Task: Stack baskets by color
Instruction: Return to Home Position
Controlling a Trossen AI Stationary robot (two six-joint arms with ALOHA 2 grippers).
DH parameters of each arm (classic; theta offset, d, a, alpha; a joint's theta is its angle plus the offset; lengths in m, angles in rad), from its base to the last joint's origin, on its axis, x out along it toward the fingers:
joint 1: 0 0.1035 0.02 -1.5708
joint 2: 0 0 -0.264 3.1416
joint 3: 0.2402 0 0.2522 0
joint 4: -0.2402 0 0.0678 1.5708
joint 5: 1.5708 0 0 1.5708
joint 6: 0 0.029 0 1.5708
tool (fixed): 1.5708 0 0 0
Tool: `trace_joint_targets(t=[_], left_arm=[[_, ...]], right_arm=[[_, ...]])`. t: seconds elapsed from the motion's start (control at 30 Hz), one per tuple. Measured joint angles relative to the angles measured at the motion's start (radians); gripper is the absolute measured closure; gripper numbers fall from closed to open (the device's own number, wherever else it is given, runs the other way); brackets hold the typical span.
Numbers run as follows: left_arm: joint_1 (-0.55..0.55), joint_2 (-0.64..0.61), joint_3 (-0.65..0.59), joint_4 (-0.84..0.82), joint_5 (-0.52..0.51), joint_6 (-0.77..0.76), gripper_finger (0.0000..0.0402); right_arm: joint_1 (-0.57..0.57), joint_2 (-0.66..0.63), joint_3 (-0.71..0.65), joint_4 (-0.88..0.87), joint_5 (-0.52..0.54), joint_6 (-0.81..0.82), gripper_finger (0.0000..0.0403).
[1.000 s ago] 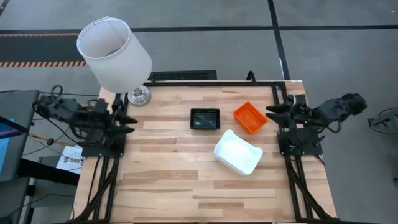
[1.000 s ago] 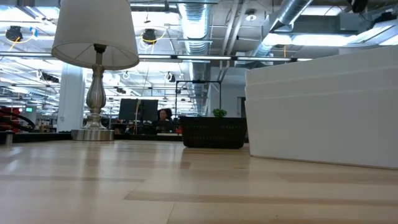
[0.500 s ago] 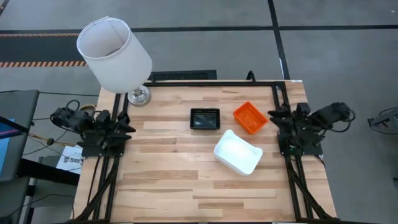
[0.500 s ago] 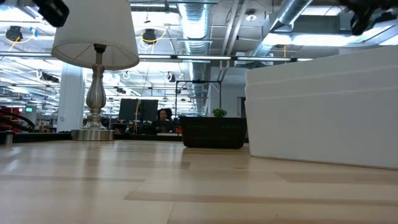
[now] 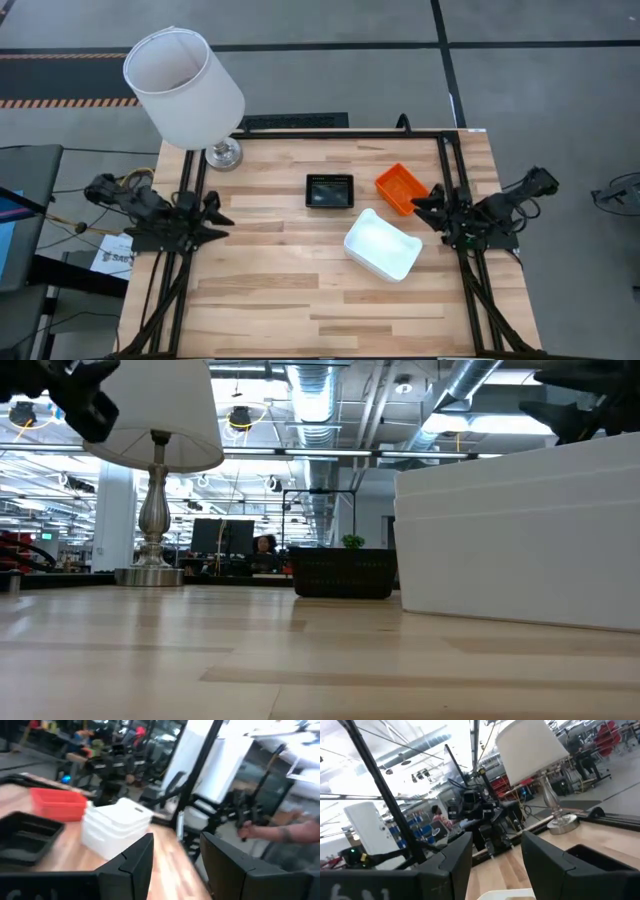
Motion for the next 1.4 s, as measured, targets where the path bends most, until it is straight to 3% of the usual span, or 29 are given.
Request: trace_joint_targets(t=[0.3,0.67,0.97,1.4], left_arm=[[0.000,-0.002,-0.223,0.256,0.075,-0.059,0.0249],[0.000,0.002,-0.221,0.213,-0.014,-0.006,0.0249],[0.000,0.002,-0.222,0.212,-0.019,0.084,0.0249],[0.000,0.002,-0.222,0.212,-0.018,0.061,0.0249]], right_arm=[[0.000,0.001,0.000,-0.057,-0.001,-0.025,0.0214],[-0.003,0.002,-0.001,-0.261,0.001,0.064,0.0215],[-0.002,0.022,-0.002,-0.270,0.001,0.003,0.0211],[-0.002,0.022,-0.002,-0.273,0.001,0.000,0.0212]])
